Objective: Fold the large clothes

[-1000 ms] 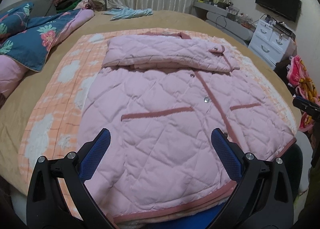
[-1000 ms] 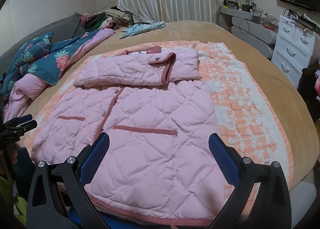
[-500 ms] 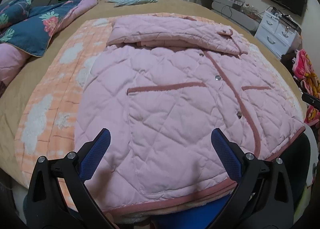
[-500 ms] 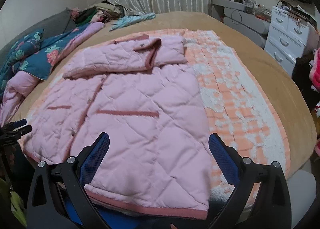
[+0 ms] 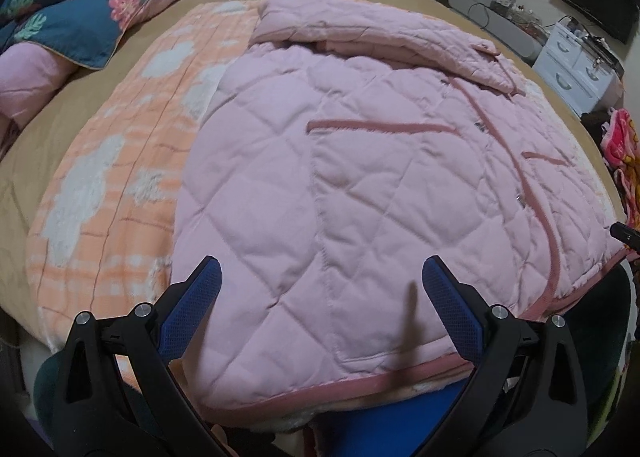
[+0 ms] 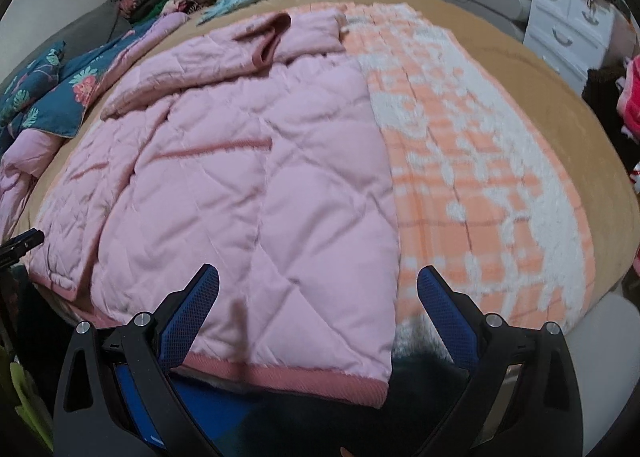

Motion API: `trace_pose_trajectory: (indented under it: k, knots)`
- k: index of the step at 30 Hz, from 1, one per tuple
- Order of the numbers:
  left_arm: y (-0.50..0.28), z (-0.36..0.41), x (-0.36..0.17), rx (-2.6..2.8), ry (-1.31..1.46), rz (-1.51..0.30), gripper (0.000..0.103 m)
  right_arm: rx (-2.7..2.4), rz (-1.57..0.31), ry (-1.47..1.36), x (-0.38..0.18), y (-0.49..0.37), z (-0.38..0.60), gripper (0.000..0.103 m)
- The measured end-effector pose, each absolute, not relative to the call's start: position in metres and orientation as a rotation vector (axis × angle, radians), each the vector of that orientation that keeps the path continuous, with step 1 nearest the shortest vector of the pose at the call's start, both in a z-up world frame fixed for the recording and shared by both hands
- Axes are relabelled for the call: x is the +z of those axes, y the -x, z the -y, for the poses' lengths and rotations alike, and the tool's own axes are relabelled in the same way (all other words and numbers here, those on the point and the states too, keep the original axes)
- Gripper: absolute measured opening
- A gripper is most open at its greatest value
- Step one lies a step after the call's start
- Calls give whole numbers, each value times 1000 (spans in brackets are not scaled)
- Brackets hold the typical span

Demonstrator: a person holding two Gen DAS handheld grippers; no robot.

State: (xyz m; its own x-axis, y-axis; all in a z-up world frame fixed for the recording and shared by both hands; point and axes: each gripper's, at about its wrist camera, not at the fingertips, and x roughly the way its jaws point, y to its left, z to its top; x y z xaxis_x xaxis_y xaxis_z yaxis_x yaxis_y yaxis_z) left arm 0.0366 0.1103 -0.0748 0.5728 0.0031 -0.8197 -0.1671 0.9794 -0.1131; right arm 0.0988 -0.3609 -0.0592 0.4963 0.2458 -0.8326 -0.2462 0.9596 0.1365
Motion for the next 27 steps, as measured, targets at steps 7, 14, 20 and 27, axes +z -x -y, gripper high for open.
trace_pose_trajectory:
  k: [7, 14, 20, 27]
  knots:
    - [-30, -120, -80, 115, 213, -972, 95, 340, -1098, -38, -80, -95, 364, 99]
    - [-22, -124, -82, 121, 219, -983, 95, 406, -1131, -61, -94, -87, 354, 82]
    - [-12, -138, -84, 165, 250, -982, 95, 444, -1006, -119, -68, -80, 363, 22]
    - [-12, -144, -96, 173, 271, -1044, 95, 522, -853, -158, -25, -85, 358, 18]
